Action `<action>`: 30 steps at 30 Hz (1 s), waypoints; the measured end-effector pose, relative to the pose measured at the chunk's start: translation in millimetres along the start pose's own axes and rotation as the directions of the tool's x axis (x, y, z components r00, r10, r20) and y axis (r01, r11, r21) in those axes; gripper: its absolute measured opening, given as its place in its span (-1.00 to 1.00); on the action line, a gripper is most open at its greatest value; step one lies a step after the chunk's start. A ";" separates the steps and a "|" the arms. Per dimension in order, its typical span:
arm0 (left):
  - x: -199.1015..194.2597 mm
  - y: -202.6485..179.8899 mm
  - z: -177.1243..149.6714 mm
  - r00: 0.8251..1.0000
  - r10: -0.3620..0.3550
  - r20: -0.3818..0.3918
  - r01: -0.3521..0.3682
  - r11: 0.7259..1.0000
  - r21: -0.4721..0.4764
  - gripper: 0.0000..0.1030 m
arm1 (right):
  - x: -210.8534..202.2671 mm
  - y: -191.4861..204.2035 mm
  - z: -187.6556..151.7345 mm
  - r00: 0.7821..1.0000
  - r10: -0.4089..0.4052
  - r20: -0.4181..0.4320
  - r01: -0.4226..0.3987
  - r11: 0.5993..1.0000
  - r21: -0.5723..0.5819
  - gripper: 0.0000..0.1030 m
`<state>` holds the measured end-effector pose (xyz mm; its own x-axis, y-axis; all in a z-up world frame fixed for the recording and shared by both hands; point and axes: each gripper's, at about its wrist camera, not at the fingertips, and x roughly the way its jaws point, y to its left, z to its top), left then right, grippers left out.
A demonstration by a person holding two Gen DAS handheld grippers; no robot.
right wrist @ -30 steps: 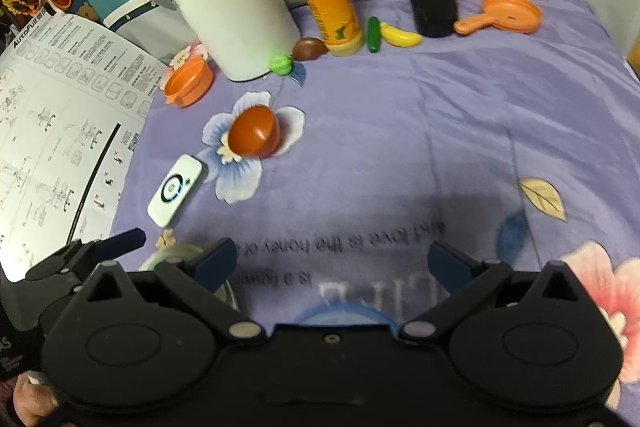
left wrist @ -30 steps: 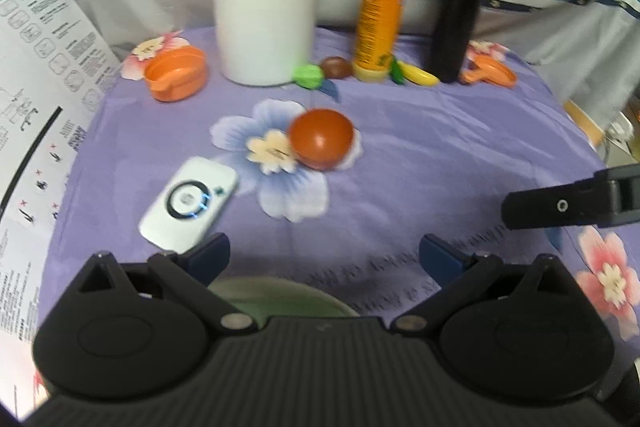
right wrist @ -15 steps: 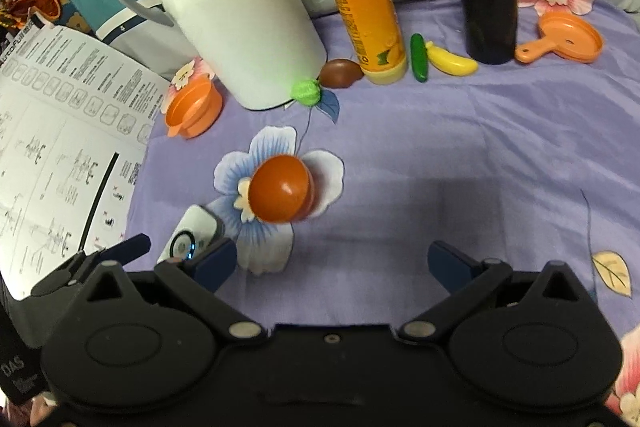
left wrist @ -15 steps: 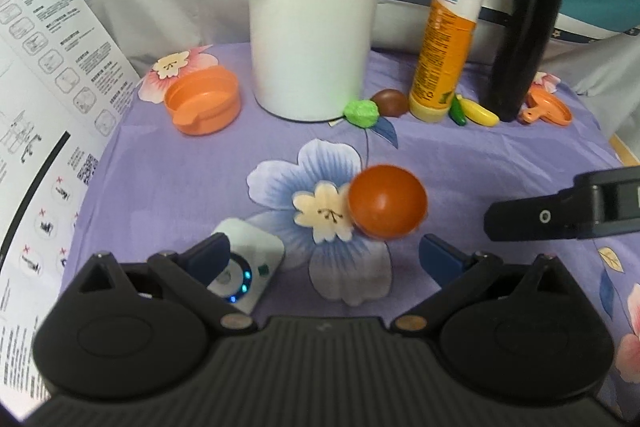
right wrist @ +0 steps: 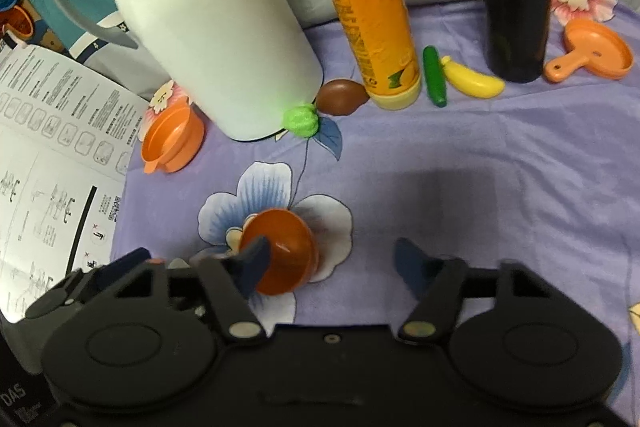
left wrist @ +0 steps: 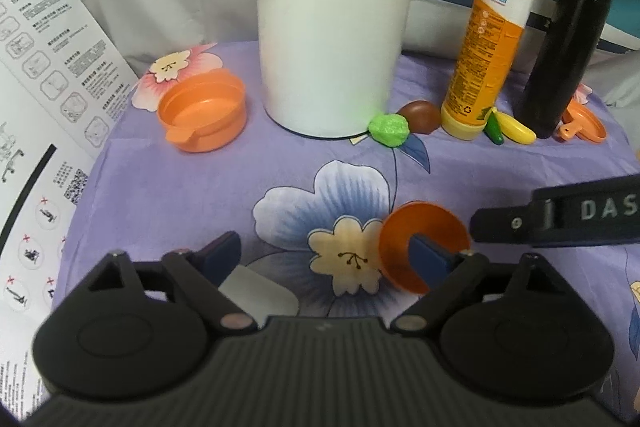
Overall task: Organize plates and bowls
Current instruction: 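Move both grippers to the orange bowl, then grasp the orange bowl rim with both grippers and lift it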
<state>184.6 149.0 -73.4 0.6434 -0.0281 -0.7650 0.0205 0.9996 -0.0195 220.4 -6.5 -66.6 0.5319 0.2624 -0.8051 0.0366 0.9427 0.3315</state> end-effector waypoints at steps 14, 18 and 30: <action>28.2 -15.0 -2.2 0.997 -0.051 -0.049 0.053 0.998 0.029 0.14 | 33.3 4.1 4.6 0.999 0.029 -0.029 -0.029 1.000 -0.008 -0.38; 32.0 -15.9 -1.7 0.997 -0.057 -0.053 0.058 0.998 0.031 0.10 | 36.7 4.8 4.5 0.998 0.047 -0.039 -0.048 0.999 -0.011 -0.49; 40.1 -17.9 -2.1 0.995 -0.067 -0.068 0.069 0.997 0.029 -0.35 | 38.9 6.6 4.2 0.996 0.079 -0.043 -0.080 0.996 -0.029 -0.80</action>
<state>208.5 130.0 -105.1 0.5868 -0.0944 -0.8042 0.0871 0.9948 -0.0532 244.9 9.0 -93.7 0.4965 0.3444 -0.7968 -0.0310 0.9244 0.3802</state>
